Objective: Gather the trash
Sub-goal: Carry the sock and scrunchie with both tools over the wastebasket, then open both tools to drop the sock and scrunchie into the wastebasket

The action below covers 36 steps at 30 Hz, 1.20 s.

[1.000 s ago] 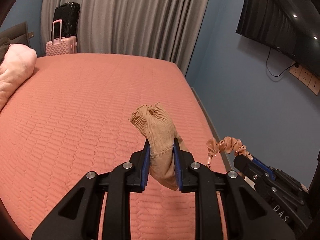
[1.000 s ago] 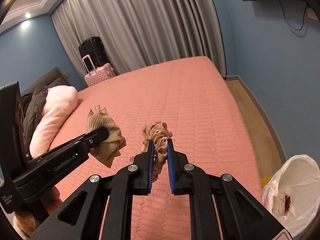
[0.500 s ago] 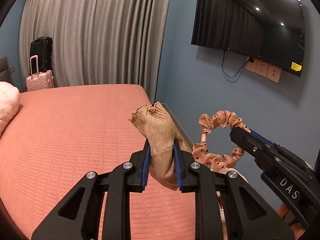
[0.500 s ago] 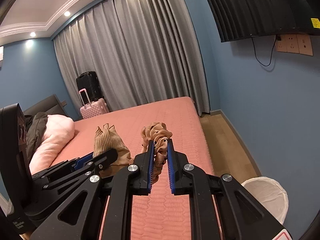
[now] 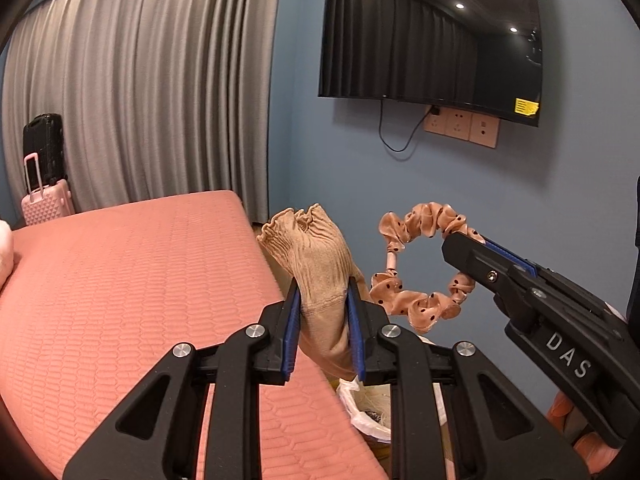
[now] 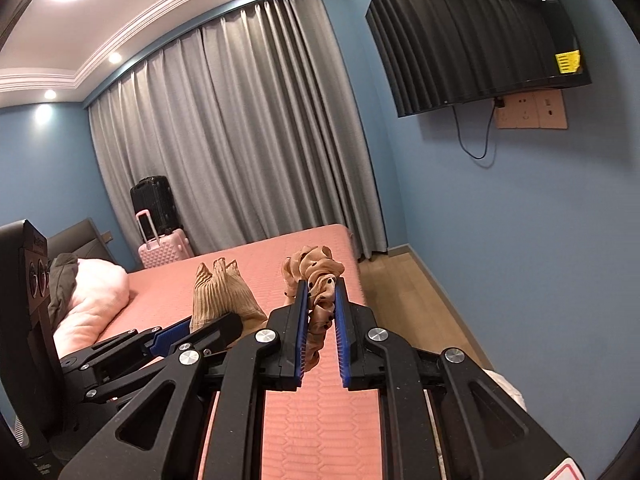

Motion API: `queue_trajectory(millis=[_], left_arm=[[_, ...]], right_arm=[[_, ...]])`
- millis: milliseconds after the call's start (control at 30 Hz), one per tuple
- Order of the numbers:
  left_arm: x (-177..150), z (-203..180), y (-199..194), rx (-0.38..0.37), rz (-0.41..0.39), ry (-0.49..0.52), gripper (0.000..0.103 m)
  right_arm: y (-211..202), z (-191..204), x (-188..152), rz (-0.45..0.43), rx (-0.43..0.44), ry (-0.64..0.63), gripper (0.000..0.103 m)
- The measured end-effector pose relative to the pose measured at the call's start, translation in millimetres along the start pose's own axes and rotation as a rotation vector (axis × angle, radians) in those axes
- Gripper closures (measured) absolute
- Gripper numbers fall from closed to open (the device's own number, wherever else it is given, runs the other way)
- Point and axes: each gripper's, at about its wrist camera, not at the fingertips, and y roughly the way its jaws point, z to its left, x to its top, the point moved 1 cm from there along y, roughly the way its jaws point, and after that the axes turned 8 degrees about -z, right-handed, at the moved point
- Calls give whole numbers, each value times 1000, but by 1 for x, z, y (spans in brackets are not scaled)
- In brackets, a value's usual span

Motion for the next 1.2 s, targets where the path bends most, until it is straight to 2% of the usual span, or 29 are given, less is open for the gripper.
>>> queue_trajectory(millis=[533,933,1000,1100,1167,1200], left_arm=[[-8,-60,30,-123,56,43,81],[-22,-98,64,-200,114,79,78],[-25,-101,71,-219,121,71,73],[-29,-102,79,-225,112,61,52],[-30,-103,84,-216,105,61,34],[-31,-102,86,-209,100,61,33]], right_arm=[[-21,-80,-2,-14,-135,34,91],[-22,-121,-18,7,-205,73,91],[-21,-126,-20,13,-213,79,91],[-19,-131,-25,24,-226,86,91],[-17,-135,-28,32,-233,91,91],[-15,-136,-29,35,-235,93,91]])
